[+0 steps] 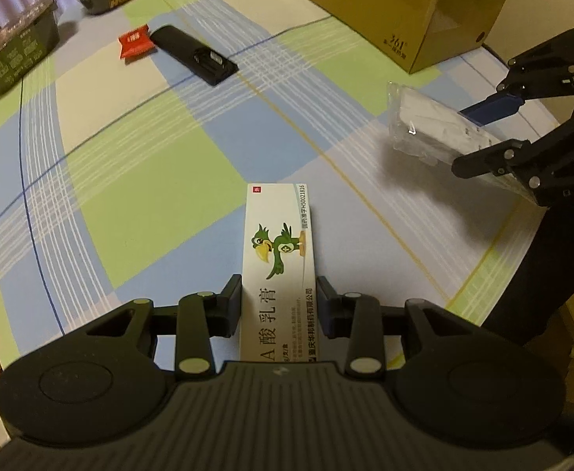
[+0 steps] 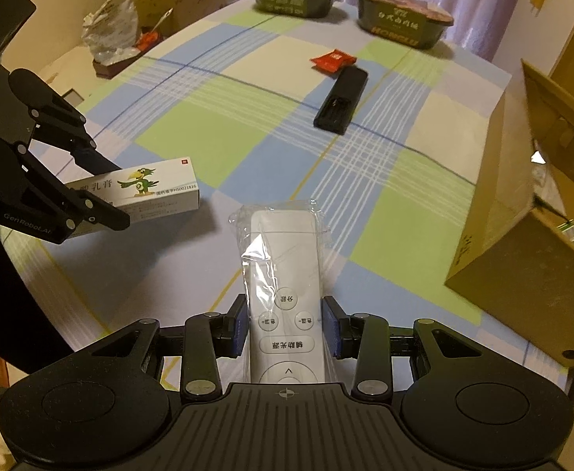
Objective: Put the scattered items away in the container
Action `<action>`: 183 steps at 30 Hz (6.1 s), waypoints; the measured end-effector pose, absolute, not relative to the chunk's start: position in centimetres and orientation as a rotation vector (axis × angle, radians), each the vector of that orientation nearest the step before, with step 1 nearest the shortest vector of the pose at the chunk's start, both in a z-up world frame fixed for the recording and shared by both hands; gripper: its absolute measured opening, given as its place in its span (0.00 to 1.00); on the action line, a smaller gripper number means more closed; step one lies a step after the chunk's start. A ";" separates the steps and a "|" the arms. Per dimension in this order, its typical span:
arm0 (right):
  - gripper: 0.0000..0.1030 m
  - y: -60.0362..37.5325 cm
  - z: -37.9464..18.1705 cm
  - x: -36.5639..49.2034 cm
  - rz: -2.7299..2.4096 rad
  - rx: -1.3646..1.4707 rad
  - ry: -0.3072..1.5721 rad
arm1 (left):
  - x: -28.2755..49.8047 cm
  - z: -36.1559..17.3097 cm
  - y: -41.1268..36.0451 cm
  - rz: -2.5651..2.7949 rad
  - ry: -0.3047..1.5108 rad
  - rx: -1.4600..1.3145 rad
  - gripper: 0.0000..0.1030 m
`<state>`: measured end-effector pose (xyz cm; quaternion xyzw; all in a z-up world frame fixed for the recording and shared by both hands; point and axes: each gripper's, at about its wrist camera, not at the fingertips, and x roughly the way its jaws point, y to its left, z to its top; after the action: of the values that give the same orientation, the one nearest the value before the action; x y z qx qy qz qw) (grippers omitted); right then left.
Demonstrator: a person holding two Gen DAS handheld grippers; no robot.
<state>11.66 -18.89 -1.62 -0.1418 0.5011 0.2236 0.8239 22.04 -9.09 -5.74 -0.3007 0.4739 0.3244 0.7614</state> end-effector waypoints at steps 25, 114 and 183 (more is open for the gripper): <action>0.40 -28.0 8.2 8.8 0.241 -0.202 0.893 | 30.6 4.2 -9.5 0.709 0.880 -0.499 0.32; 0.40 -41.7 9.7 22.2 0.051 -0.009 0.821 | 46.5 6.4 3.4 0.901 0.563 -0.723 0.32; 0.86 -40.6 8.3 20.5 0.055 0.088 0.788 | 36.6 2.0 -0.1 1.107 0.517 -0.867 0.56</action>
<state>20.53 -40.56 8.26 0.0429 0.3839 0.0267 0.9220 36.63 -0.10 1.97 -0.3941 0.2350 0.5031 0.7324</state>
